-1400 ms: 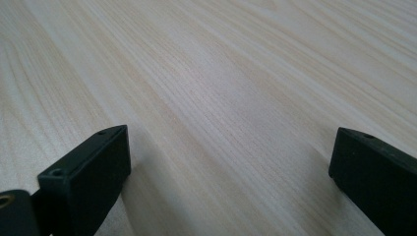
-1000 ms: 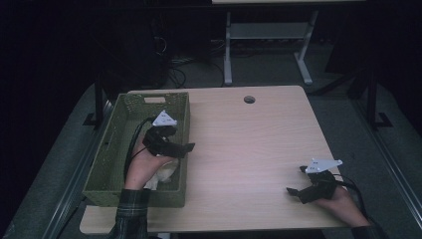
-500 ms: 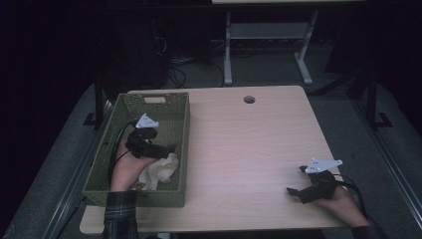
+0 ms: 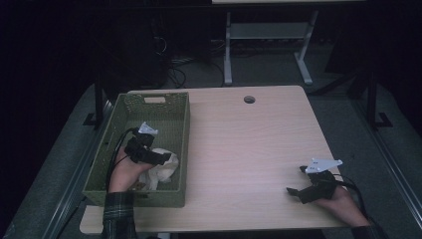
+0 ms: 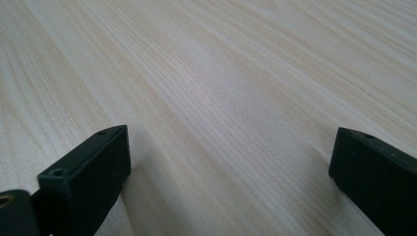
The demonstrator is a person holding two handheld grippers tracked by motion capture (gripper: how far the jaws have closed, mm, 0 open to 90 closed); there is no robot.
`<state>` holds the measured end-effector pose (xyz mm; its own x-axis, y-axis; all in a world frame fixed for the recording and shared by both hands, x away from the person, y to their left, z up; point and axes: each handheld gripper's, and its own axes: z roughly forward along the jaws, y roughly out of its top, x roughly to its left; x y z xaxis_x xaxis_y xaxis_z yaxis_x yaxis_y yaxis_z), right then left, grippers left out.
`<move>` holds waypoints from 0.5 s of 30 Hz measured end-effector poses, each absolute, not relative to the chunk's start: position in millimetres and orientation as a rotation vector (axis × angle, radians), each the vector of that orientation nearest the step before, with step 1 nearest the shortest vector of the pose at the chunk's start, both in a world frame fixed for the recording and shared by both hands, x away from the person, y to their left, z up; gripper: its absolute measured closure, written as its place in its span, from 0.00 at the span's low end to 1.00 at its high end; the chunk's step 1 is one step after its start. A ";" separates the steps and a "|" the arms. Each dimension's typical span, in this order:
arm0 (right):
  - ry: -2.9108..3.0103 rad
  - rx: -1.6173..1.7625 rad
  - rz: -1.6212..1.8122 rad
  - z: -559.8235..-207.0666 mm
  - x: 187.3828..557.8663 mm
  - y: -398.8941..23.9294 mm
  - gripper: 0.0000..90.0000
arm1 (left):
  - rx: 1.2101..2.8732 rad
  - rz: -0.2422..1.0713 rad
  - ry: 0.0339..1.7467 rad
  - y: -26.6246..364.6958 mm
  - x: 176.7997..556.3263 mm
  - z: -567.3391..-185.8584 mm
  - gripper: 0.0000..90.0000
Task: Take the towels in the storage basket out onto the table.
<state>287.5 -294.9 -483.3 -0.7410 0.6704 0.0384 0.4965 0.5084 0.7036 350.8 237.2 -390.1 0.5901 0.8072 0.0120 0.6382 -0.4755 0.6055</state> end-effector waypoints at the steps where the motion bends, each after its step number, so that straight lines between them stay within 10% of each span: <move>1: 2.513 0.990 1.057 -483.3 287.5 -294.9 0.02 | 2.276 0.387 1.150 236.7 351.4 -393.2 0.15; 15: 2.514 0.989 1.057 -483.4 287.5 -295.0 0.02 | 2.411 0.290 1.169 227.2 355.0 -418.8 0.15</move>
